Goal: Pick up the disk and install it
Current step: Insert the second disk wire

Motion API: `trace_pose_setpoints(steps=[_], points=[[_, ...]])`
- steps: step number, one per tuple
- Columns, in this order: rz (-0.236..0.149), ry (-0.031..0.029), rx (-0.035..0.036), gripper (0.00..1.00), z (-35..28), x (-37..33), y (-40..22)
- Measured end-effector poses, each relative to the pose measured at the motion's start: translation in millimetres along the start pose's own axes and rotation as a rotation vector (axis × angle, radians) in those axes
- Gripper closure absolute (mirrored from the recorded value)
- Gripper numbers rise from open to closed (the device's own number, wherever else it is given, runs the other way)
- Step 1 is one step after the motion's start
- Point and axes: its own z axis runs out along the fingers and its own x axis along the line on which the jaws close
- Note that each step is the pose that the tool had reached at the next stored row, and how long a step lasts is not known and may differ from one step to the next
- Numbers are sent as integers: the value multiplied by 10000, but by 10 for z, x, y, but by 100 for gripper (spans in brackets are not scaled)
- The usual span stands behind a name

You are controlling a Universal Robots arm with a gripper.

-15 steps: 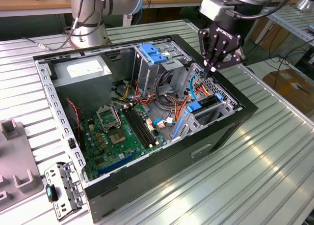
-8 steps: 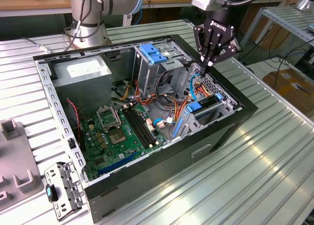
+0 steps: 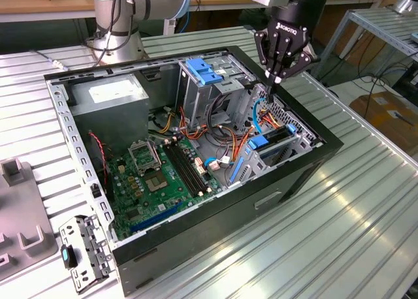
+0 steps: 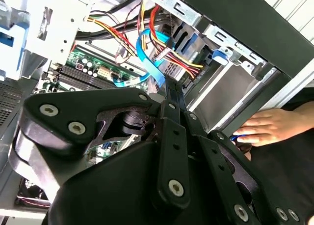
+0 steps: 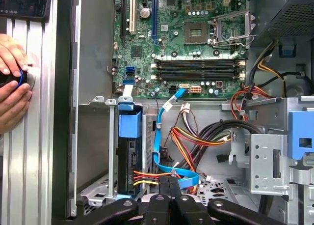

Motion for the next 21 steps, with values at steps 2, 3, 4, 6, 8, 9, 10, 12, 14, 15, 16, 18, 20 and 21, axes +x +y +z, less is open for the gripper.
trace_pose_setpoints(steps=[2,3,4,6,8,9,10,12,14,15,16,18,20,21], points=[[0,0,-8,89,-3,-20,-3],[1,8,-9,89,0,-22,-4],[2,30,-10,89,5,-24,-5],[5,149,-9,76,23,-35,-16],[8,191,-10,70,39,-54,-28],[8,206,-9,70,52,-66,-36],[10,227,-10,64,67,-71,-38],[13,275,-11,64,99,-79,-41],[14,310,-11,64,132,-87,-45],[15,334,-11,64,152,-92,-46],[16,355,-11,64,165,-97,-47],[18,417,-11,64,184,-109,-49],[20,482,-11,65,202,-119,-50],[23,526,-11,78,213,-126,-52]])
